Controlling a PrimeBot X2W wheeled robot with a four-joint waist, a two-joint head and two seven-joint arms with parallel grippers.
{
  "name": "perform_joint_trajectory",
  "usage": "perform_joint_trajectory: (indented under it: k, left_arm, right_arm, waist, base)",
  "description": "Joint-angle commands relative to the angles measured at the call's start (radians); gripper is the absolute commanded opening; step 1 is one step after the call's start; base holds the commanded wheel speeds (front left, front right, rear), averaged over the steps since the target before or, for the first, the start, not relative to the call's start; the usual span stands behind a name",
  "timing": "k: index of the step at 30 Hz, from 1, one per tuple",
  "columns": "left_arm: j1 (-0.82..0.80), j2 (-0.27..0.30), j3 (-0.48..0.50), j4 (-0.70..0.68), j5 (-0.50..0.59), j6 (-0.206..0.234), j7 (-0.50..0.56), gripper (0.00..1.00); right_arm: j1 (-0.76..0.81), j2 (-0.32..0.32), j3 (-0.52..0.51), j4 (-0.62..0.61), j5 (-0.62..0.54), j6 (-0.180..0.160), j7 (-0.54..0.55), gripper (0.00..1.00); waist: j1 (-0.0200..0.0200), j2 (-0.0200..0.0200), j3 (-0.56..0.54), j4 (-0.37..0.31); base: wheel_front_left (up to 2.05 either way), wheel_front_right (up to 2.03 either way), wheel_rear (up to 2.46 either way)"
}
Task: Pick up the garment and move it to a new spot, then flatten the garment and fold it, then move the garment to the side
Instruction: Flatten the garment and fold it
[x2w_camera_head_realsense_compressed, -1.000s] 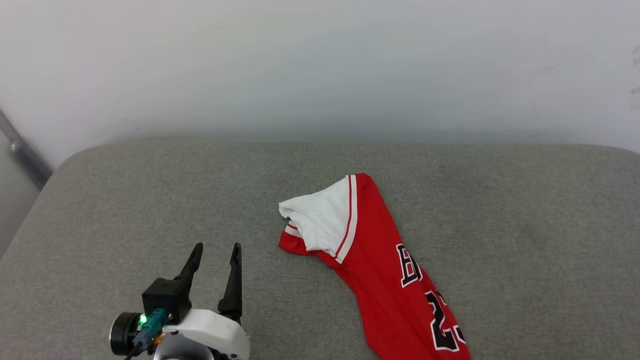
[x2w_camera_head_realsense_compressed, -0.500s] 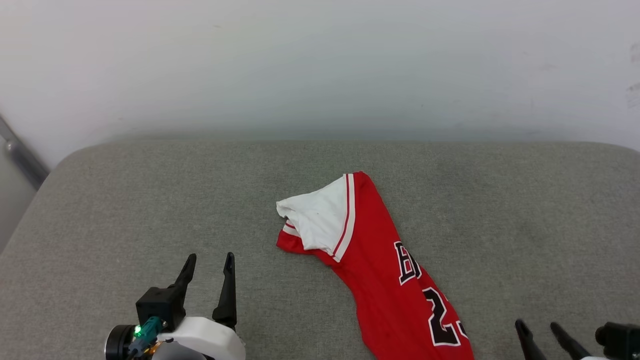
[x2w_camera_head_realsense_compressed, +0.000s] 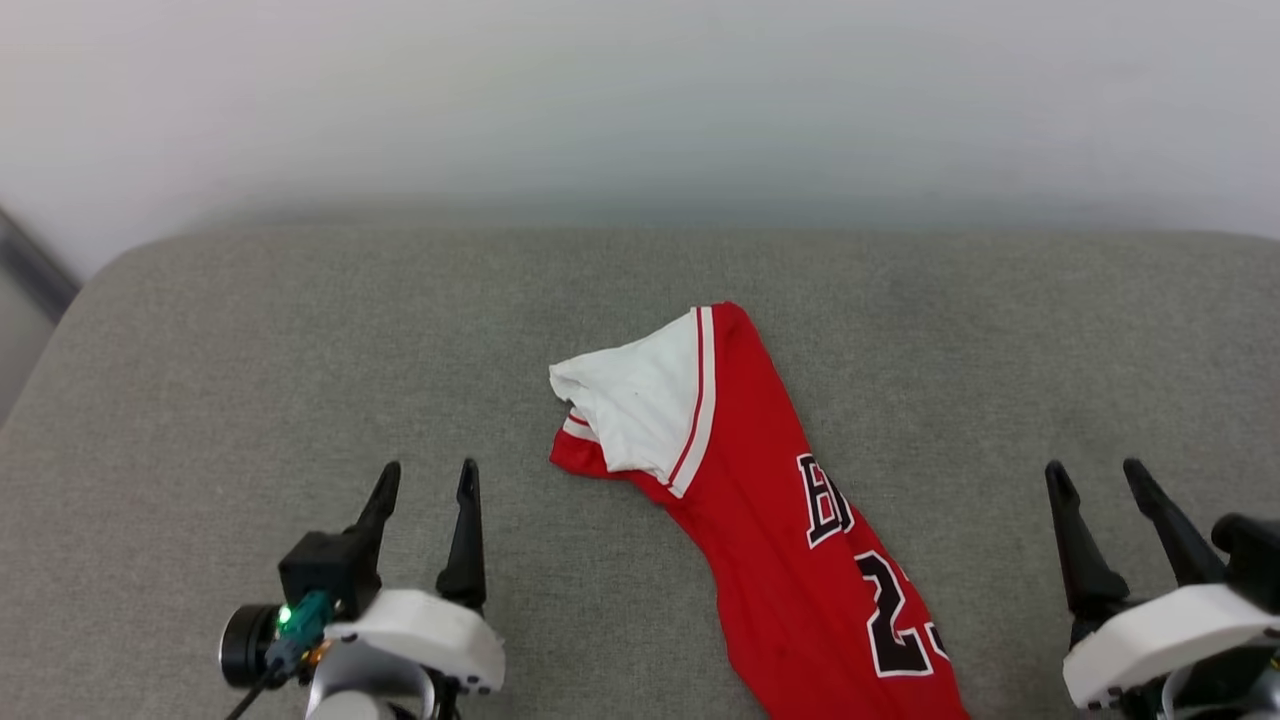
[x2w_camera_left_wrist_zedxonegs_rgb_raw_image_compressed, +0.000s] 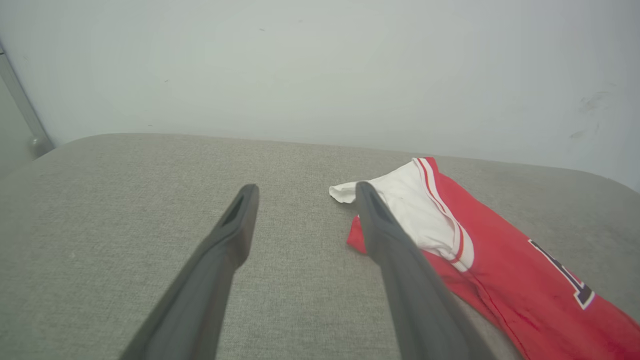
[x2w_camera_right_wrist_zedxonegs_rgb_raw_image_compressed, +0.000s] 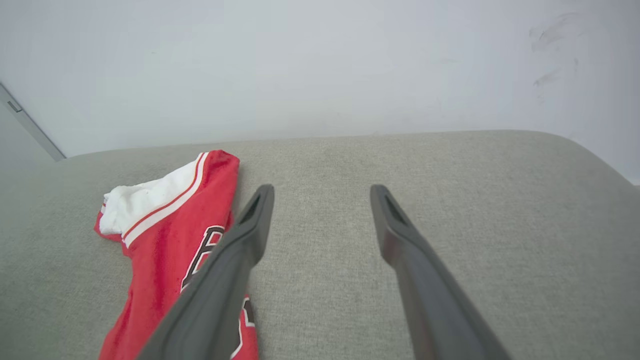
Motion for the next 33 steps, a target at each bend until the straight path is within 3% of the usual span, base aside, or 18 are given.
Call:
perform_joint_trajectory:
  k: [1, 5, 9, 14, 20, 21, 22, 23, 24, 33]
  left_arm:
    - [-0.039, -0.007, -0.005, 0.002, 0.005, -0.001, 0.009, 1.0]
    - [-0.146, -0.014, -0.039, 0.019, 0.001, -0.035, 0.073, 1.0]
    - [-0.266, -0.013, -0.08, 0.07, -0.017, -0.087, 0.202, 1.0]
    - [-0.359, 0.017, -0.126, 0.155, -0.052, -0.152, 0.426, 1.0]
    - [-0.411, 0.062, -0.141, 0.219, -0.084, -0.183, 0.604, 1.0]
    - [-0.415, 0.065, -0.141, 0.222, -0.091, -0.186, 0.62, 0.94]
    - [-0.421, 0.07, -0.142, 0.221, -0.093, -0.191, 0.629, 0.57]
    - [-0.428, 0.074, -0.143, 0.217, -0.098, -0.195, 0.637, 0.07]
    - [-0.432, 0.077, -0.142, 0.211, -0.103, -0.197, 0.642, 0.0]
    - [-0.393, 0.122, -0.138, 0.105, -0.074, -0.175, 0.605, 0.0]
  right_arm:
    - [-0.034, -0.007, 0.009, 0.003, -0.007, 0.0, -0.014, 1.0]
    - [-0.09, -0.007, 0.031, -0.009, -0.014, 0.0, -0.019, 1.0]
    - [-0.125, -0.003, 0.06, -0.031, -0.024, 0.0, -0.015, 1.0]
    - [-0.14, 0.007, 0.099, -0.047, -0.023, 0.0, -0.018, 1.0]
    - [-0.146, 0.023, 0.113, -0.034, -0.014, 0.0, -0.024, 1.0]
    - [-0.145, 0.025, 0.112, -0.029, -0.014, 0.0, -0.026, 1.0]
    - [-0.144, 0.027, 0.109, -0.025, -0.014, 0.0, -0.029, 1.0]
    - [-0.144, 0.029, 0.107, -0.022, -0.015, 0.0, -0.032, 1.0]
    - [-0.144, 0.031, 0.105, -0.017, -0.015, 0.0, -0.033, 1.0]
    - [-0.115, 0.041, 0.064, 0.0, -0.023, 0.0, -0.036, 1.0]
  waist:
    - [-0.0001, -0.0001, 0.027, 0.002]
    - [-0.0001, -0.0001, 0.086, -0.009]
    - [-0.0001, -0.0001, 0.133, -0.035]
    - [-0.0001, -0.0001, 0.163, -0.083]
    - [-0.0001, -0.0001, 0.187, -0.132]
    - [-0.0001, -0.0001, 0.19, -0.137]
    - [-0.0001, -0.0001, 0.192, -0.142]
    - [-0.0001, -0.0001, 0.193, -0.146]
    - [-0.0001, -0.0001, 0.194, -0.149]
    - [-0.0001, -0.0001, 0.146, -0.117]
  base:
    - [0.0, 0.0, 0.0]
    - [0.0, 0.0, 0.0]
    - [0.0, 0.0, 0.0]
    - [0.0, 0.0, 0.0]
    - [0.0, 0.0, 0.0]
    - [0.0, 0.0, 0.0]
    - [0.0, 0.0, 0.0]
    - [0.0, 0.0, 0.0]
    - [0.0, 0.0, 0.0]
    - [0.0, 0.0, 0.0]
